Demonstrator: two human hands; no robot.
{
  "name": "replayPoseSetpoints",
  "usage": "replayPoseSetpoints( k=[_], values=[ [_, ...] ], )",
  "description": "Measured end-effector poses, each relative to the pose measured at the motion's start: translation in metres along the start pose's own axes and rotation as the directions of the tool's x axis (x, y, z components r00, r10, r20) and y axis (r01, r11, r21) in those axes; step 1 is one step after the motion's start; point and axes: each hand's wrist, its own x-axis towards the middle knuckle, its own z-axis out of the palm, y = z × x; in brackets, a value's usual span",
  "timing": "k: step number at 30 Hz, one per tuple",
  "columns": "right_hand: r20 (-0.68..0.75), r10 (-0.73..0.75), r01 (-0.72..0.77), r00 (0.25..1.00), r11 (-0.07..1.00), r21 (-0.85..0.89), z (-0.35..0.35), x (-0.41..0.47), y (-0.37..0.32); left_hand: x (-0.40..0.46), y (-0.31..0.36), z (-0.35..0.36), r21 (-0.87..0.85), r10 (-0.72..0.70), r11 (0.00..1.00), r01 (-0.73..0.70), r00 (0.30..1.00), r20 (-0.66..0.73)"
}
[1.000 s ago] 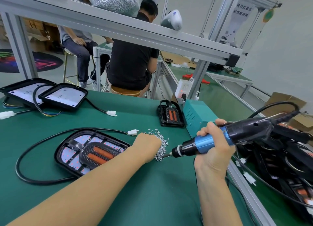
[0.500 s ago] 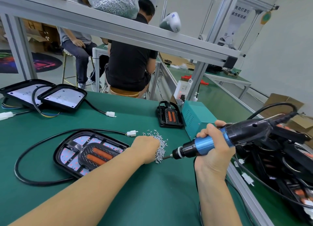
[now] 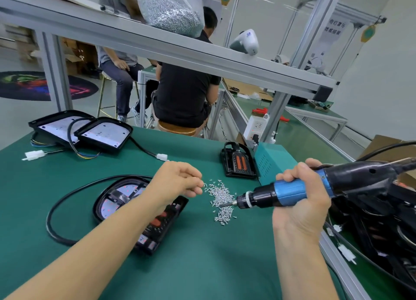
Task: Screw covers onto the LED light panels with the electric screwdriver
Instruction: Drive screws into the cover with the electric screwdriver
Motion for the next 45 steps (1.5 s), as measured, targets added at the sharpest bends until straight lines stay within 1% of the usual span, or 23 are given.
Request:
replayPoseSetpoints(
  k=[4, 6, 10, 13, 15, 19, 25, 28, 33, 35, 36, 37, 38, 39, 40, 42, 43, 45],
  values=[
    [0.042, 0.047, -0.05, 0.998, 0.996, 0.074, 0.023, -0.007, 0.007, -0.017, 0.0, -0.036, -0.133, -0.077, 0.988, 0.073, 0.997, -0.026],
    [0.069, 0.071, -0.078, 0.995, 0.99, 0.113, 0.036, -0.012, 0.013, -0.025, -0.001, -0.051, -0.228, -0.12, 0.968, 0.108, 0.992, -0.039],
    [0.135, 0.116, -0.138, 0.984, 0.977, 0.161, 0.062, -0.021, 0.027, -0.038, -0.005, -0.072, -0.502, -0.166, 0.856, 0.125, 0.985, -0.039],
    [0.178, 0.15, -0.183, 0.973, 0.965, 0.188, 0.077, -0.027, 0.038, -0.046, -0.01, -0.082, -0.617, -0.183, 0.778, 0.117, 0.982, -0.045],
    [0.199, 0.163, -0.203, 0.966, 0.958, 0.203, 0.087, -0.031, 0.044, -0.05, -0.012, -0.088, -0.638, -0.18, 0.761, 0.112, 0.983, -0.042],
    [0.233, 0.176, -0.228, 0.956, 0.948, 0.22, 0.106, -0.037, 0.054, -0.054, -0.017, -0.097, -0.64, -0.173, 0.759, 0.117, 0.985, -0.026],
    [0.247, 0.213, -0.268, 0.945, 0.939, 0.216, 0.123, -0.043, 0.066, -0.057, -0.024, -0.103, -0.737, -0.164, 0.669, 0.097, 0.986, -0.019],
    [0.239, 0.223, -0.274, 0.945, 0.939, 0.207, 0.125, -0.045, 0.072, -0.057, -0.025, -0.106, -0.733, -0.15, 0.675, 0.086, 0.988, -0.022],
    [0.247, 0.224, -0.275, 0.943, 0.942, 0.194, 0.124, -0.045, 0.08, -0.056, -0.028, -0.105, -0.641, -0.086, 0.766, 0.048, 0.996, -0.028],
    [0.253, 0.216, -0.265, 0.943, 0.948, 0.178, 0.123, -0.043, 0.083, -0.055, -0.03, -0.105, -0.574, -0.051, 0.819, 0.001, 0.996, -0.071],
    [0.256, 0.213, -0.26, 0.943, 0.951, 0.167, 0.122, -0.042, 0.084, -0.054, -0.031, -0.107, -0.5, -0.038, 0.866, -0.031, 0.991, -0.127],
    [0.259, 0.209, -0.253, 0.943, 0.955, 0.152, 0.121, -0.041, 0.087, -0.052, -0.033, -0.109, -0.385, -0.018, 0.921, -0.062, 0.98, -0.2],
    [0.262, 0.204, -0.244, 0.943, 0.961, 0.131, 0.119, -0.04, 0.089, -0.051, -0.035, -0.112, -0.238, 0.013, 0.968, -0.081, 0.961, -0.277],
    [0.261, 0.197, -0.231, 0.945, 0.968, 0.104, 0.118, -0.039, 0.093, -0.048, -0.037, -0.115, -0.079, 0.054, 0.993, -0.085, 0.939, -0.341],
    [0.255, 0.186, -0.21, 0.949, 0.975, 0.07, 0.116, -0.039, 0.097, -0.046, -0.039, -0.117, 0.071, 0.101, 0.994, -0.08, 0.918, -0.384],
    [0.239, 0.164, -0.166, 0.957, 0.986, -0.008, 0.113, -0.039, 0.106, -0.042, -0.042, -0.119, 0.306, 0.188, 0.95, -0.061, 0.893, -0.408],
    [0.236, 0.158, -0.151, 0.959, 0.987, -0.046, 0.112, -0.04, 0.112, -0.04, -0.043, -0.117, 0.389, 0.219, 0.92, -0.049, 0.887, -0.406],
    [0.238, 0.155, -0.132, 0.959, 0.985, -0.11, 0.111, -0.042, 0.123, -0.036, -0.047, -0.113, 0.498, 0.263, 0.867, -0.031, 0.876, -0.404]
  ],
)
